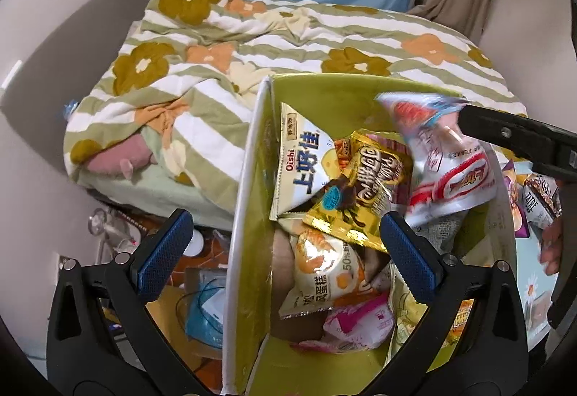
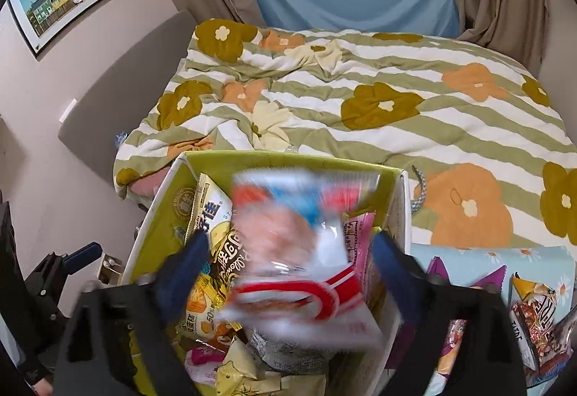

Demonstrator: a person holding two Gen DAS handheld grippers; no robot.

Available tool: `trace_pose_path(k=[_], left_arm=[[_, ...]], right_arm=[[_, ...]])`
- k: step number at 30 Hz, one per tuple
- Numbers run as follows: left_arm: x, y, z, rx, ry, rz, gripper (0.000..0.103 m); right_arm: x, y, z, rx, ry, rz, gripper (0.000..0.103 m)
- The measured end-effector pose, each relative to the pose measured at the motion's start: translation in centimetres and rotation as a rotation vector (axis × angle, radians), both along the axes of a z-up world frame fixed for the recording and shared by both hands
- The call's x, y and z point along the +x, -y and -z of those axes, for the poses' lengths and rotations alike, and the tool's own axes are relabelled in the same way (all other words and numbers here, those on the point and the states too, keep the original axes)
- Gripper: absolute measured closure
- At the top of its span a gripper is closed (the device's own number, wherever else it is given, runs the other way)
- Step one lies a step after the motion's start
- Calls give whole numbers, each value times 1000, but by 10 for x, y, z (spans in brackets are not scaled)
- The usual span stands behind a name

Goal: Organize snacks
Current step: 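Carry both bags over the yellow box and release them inside, then move both tools back over the purple and chocolate bags on the table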

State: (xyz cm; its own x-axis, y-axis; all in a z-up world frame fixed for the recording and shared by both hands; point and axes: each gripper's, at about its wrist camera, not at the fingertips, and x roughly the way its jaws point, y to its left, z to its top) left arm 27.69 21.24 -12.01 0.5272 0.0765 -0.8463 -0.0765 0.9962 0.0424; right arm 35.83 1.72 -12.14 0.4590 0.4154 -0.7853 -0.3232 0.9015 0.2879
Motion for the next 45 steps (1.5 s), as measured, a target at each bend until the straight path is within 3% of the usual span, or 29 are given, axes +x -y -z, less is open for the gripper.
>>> trace_pose_path(k=[6, 14, 25, 34, 45], left_arm=[[-10, 2, -7, -12, 14, -14, 0], [-32, 8, -29, -16, 58, -11, 0], [-62, 45, -70, -18, 159, 95, 0], [-70, 113, -79, -48, 201, 269, 0], [-54, 225, -58, -64, 142, 402, 0]], right_arm=[[-18, 5, -10, -34, 74, -25, 0], [-38, 17, -28, 2, 90, -15, 0], [-99, 48, -72, -18, 182, 47, 0], [-159, 117, -92, -58, 229, 214, 0], [-201, 231, -80, -139, 214, 412, 0]])
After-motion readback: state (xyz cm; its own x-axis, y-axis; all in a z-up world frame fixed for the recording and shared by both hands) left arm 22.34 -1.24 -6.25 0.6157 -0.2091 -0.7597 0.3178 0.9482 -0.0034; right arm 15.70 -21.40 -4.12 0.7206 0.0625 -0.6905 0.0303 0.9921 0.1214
